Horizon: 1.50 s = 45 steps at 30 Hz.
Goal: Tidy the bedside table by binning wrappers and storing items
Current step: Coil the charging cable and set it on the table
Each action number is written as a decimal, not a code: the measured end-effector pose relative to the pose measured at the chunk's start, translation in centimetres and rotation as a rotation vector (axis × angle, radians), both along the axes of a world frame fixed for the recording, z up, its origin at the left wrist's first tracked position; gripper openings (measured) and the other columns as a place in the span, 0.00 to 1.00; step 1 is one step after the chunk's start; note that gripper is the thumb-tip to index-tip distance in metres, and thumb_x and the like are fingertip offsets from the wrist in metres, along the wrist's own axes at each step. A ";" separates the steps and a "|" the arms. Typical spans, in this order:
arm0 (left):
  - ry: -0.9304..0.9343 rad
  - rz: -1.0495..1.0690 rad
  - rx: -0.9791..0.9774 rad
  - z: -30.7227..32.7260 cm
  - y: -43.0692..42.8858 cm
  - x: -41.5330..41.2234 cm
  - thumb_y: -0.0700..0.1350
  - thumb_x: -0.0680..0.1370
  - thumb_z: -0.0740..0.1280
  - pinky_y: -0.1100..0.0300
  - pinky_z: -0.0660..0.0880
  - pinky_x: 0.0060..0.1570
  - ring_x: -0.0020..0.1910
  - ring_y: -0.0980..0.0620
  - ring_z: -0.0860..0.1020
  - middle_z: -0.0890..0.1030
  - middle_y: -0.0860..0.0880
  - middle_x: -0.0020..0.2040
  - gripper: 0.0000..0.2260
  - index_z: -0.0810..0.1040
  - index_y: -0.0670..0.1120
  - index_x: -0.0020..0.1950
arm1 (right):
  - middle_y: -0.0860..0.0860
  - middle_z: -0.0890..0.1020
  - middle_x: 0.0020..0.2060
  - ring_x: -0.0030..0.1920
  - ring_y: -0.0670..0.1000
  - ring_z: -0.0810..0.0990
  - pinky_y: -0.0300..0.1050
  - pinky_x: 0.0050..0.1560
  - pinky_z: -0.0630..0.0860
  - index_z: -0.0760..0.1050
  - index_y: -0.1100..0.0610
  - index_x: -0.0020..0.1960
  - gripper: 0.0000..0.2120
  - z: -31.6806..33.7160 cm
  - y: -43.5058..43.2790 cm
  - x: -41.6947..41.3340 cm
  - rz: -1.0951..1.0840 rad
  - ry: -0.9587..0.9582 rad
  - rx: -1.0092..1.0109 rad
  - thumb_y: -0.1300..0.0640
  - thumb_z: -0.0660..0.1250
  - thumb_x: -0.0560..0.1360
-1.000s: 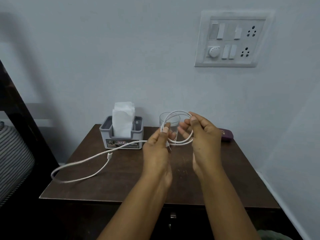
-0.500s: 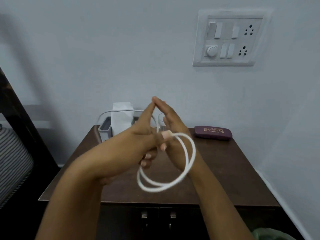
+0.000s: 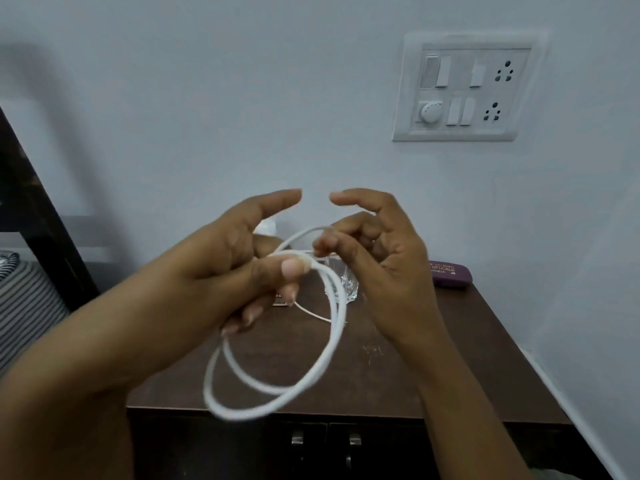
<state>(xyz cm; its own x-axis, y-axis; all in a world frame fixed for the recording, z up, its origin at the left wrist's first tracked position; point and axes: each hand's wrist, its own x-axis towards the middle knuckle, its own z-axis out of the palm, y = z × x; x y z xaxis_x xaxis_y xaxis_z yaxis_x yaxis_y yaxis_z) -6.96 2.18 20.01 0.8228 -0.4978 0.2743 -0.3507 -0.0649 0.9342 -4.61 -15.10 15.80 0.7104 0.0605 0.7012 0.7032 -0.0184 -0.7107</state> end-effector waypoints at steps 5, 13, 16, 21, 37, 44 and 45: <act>-0.320 0.225 0.217 -1.2 -1.2 2.1 0.44 0.77 0.64 0.75 0.65 0.28 0.26 0.65 0.72 0.76 0.63 0.27 0.10 0.77 0.56 0.55 | 0.47 0.82 0.37 0.37 0.47 0.80 0.48 0.40 0.80 0.80 0.52 0.45 0.04 -0.4 -0.3 0.7 -0.320 0.035 -0.015 0.59 0.71 0.73; -0.626 0.659 0.333 -4.8 -1.5 6.0 0.44 0.78 0.64 0.77 0.65 0.42 0.41 0.64 0.73 0.77 0.54 0.43 0.09 0.80 0.47 0.56 | 0.46 0.83 0.35 0.26 0.51 0.78 0.45 0.31 0.76 0.79 0.48 0.44 0.02 -1.2 -0.3 1.3 -0.417 0.224 -0.070 0.55 0.70 0.74; -0.618 0.836 0.296 -5.7 -2.7 6.1 0.42 0.79 0.62 0.75 0.66 0.42 0.43 0.57 0.73 0.77 0.50 0.48 0.09 0.80 0.46 0.55 | 0.49 0.85 0.37 0.29 0.46 0.82 0.37 0.30 0.75 0.80 0.49 0.46 0.06 -1.4 0.5 1.3 -0.314 0.330 0.011 0.59 0.67 0.76; -0.536 0.983 0.189 -6.4 -4.1 6.2 0.42 0.81 0.59 0.72 0.68 0.40 0.38 0.52 0.75 0.76 0.48 0.51 0.10 0.78 0.45 0.58 | 0.45 0.85 0.44 0.43 0.45 0.83 0.41 0.38 0.81 0.82 0.49 0.50 0.08 -2.0 1.7 1.3 -0.298 0.332 0.077 0.57 0.64 0.77; 0.400 0.240 -0.546 -6.0 -5.4 5.4 0.47 0.82 0.56 0.61 0.76 0.36 0.28 0.56 0.74 0.70 0.51 0.32 0.10 0.72 0.45 0.45 | 0.50 0.82 0.36 0.30 0.44 0.77 0.34 0.32 0.75 0.81 0.55 0.53 0.09 -2.4 1.2 2.0 -0.213 0.399 0.515 0.63 0.66 0.75; 0.372 0.216 -0.318 -6.0 -4.5 5.3 0.53 0.81 0.56 0.55 0.77 0.43 0.31 0.54 0.74 0.71 0.50 0.31 0.17 0.78 0.43 0.45 | 0.46 0.82 0.34 0.28 0.40 0.72 0.32 0.31 0.71 0.82 0.50 0.49 0.08 -2.5 -0.8 2.3 -0.272 0.370 0.077 0.60 0.67 0.75; 0.363 0.242 -0.320 -6.0 -4.6 5.3 0.53 0.81 0.56 0.56 0.76 0.40 0.29 0.56 0.71 0.68 0.51 0.30 0.17 0.77 0.44 0.44 | 0.46 0.83 0.35 0.29 0.40 0.73 0.32 0.32 0.71 0.82 0.50 0.50 0.08 -2.6 -0.7 2.3 -0.274 0.359 0.039 0.59 0.67 0.75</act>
<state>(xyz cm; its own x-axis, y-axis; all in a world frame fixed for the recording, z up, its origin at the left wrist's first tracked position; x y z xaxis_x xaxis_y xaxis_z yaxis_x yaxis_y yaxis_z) -1.68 -2.44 13.97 0.9737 -0.2205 0.0582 -0.0123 0.2041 0.9789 -2.27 -15.84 13.25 0.8950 -0.1848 0.4060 0.3853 -0.1382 -0.9124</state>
